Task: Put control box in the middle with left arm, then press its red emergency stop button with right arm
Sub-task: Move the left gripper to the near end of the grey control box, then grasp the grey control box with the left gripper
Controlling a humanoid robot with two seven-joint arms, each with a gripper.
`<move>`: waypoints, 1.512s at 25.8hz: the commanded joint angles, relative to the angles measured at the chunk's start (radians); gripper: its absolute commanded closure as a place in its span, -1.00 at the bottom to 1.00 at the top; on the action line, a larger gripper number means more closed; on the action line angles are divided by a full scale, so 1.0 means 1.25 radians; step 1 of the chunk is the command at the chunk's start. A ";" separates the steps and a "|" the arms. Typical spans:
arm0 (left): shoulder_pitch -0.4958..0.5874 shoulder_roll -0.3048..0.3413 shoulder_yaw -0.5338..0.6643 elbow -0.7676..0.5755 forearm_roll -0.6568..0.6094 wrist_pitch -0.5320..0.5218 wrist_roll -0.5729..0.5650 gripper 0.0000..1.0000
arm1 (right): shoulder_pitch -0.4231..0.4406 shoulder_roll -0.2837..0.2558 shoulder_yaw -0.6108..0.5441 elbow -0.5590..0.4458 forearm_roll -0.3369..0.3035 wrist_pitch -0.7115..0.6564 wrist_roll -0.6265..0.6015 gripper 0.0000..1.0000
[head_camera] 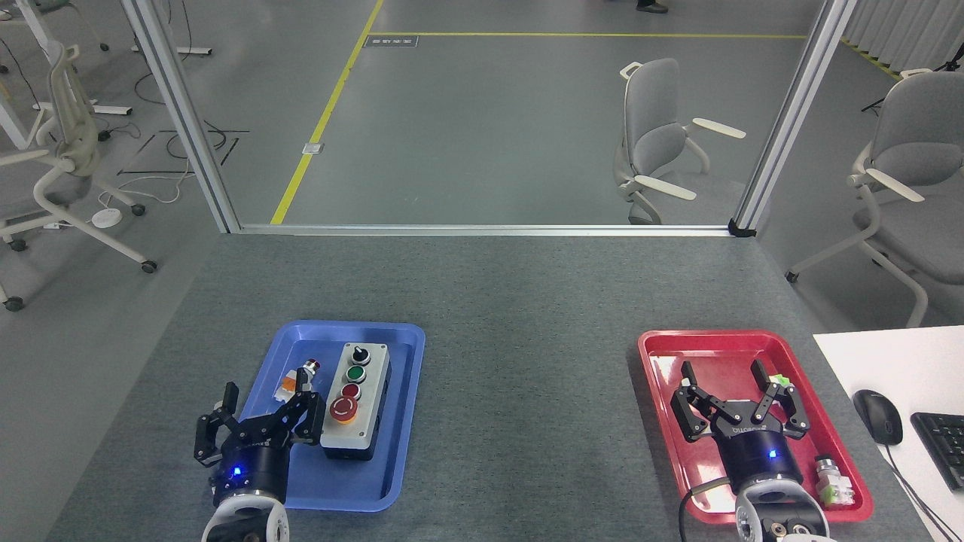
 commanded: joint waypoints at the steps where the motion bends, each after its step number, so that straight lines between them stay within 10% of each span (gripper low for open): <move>1: 0.002 0.000 0.000 0.000 0.000 0.000 0.010 -0.98 | 0.000 -0.001 0.000 -0.001 0.000 0.001 0.000 -0.99; 19: 0.137 -0.003 -0.064 -0.115 -0.013 0.009 0.048 -0.98 | 0.000 0.002 0.002 0.000 0.000 -0.001 0.001 -0.99; 27: 0.103 -0.039 -0.226 0.057 -0.201 0.230 0.042 -0.98 | 0.001 0.002 0.002 0.000 0.000 -0.001 0.001 -0.99; 39: 0.034 -0.061 -0.229 0.154 -0.125 0.236 0.029 -0.98 | 0.001 0.001 0.002 0.000 0.000 -0.001 0.001 -0.99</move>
